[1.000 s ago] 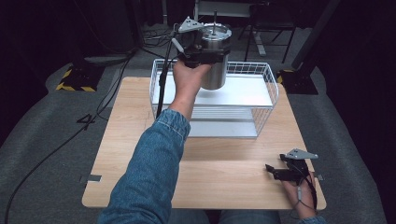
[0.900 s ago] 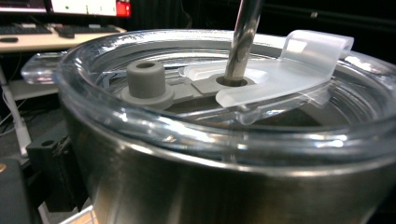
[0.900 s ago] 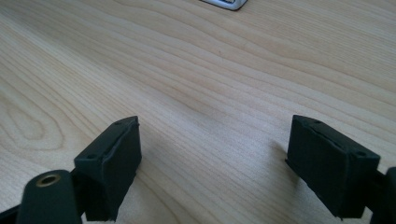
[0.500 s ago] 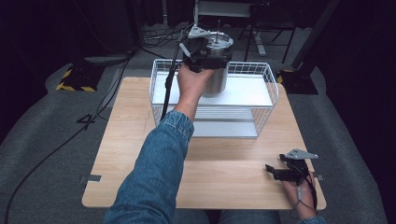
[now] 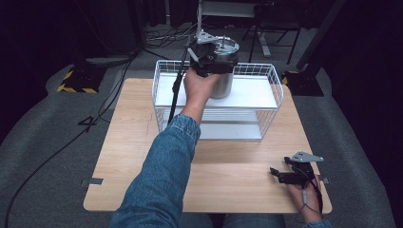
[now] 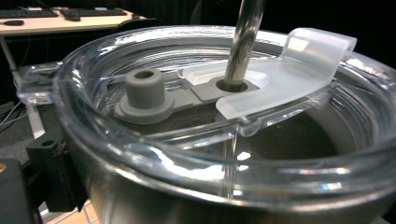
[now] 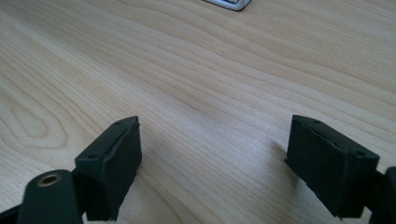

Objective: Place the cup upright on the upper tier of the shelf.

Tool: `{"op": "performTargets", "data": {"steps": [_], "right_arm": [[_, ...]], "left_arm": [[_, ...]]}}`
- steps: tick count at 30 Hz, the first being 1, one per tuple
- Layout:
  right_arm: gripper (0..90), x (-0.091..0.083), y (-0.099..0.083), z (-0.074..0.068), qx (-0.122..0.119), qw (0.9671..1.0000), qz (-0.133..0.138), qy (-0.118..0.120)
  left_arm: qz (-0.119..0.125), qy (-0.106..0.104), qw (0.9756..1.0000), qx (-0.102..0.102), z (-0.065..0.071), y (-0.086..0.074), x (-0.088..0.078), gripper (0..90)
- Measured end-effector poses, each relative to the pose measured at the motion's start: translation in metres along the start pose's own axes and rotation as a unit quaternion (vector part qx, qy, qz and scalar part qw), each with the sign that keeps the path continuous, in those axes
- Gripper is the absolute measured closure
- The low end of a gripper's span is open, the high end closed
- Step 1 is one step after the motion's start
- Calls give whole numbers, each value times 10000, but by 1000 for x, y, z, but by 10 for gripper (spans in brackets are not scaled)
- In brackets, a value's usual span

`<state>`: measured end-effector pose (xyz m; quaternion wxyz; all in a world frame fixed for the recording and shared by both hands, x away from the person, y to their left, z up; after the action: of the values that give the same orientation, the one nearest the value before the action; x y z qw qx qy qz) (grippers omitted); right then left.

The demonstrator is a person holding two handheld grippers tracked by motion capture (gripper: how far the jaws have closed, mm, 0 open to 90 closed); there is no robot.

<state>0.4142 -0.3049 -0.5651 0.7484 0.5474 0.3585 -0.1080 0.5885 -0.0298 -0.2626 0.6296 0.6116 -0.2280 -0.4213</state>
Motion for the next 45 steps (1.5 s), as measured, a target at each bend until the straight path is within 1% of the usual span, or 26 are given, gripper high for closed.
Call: {"op": "performTargets", "data": {"steps": [2,4,11,15,22,26,27,32,33,36,38,39,41,42,44,45], "right_arm": [[184,0,0,0,-1,10000,-1,1],[184,0,0,0,0,10000,-1,2],[185,0,0,0,0,10000,1,3],[185,0,0,0,-4,10000,2,5],[185,0,0,0,-6,10000,2,8],[178,0,0,-1,-13,10000,6,25],[174,0,0,-1,-32,10000,4,37],[169,0,0,-1,-48,10000,2,49],[169,0,0,-1,-48,10000,2,49],[167,0,0,-1,-37,10000,2,63],[167,0,0,-1,-35,10000,2,64],[169,0,0,-1,-28,10000,0,64],[171,0,0,-1,-22,10000,1,67],[172,0,0,-1,-21,10000,0,70],[173,0,0,-1,-21,10000,-3,72],[173,0,0,-1,-23,10000,-2,72]], "left_arm": [[-45,15,10000,-19,-1,-2,1,31],[-95,78,9999,-5,-2,-4,2,31],[-154,159,9995,213,2,-7,2,33],[-47,178,9995,248,2,-8,1,33],[-25,192,9995,235,2,-8,2,32],[-26,184,9997,185,2,-8,2,14],[7,245,9996,173,1,-8,2,0],[-23,271,9994,231,2,-7,-2,0],[-19,255,9994,227,3,-7,-3,0],[128,150,9996,185,6,-3,-10,0],[149,109,9997,143,8,-3,-15,0],[154,68,9998,120,9,-3,-19,0],[163,74,9998,128,9,-3,-22,0],[154,88,9997,146,9,-4,-29,0],[149,91,9997,147,10,-5,-32,0],[123,108,9997,185,12,-6,-38,0]]}}
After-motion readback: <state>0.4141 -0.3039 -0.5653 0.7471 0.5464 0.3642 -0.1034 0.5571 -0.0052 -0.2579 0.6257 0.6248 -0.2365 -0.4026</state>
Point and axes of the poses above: each handheld gripper's, and its own axes: x roughly forward along the jaws, y roughly out of its top, z roughly to its right, the point moved 9 cm from there along x, roughly forward along the jaws, and after that the axes turned 12 degrees about -y, right-handed, at the moved point
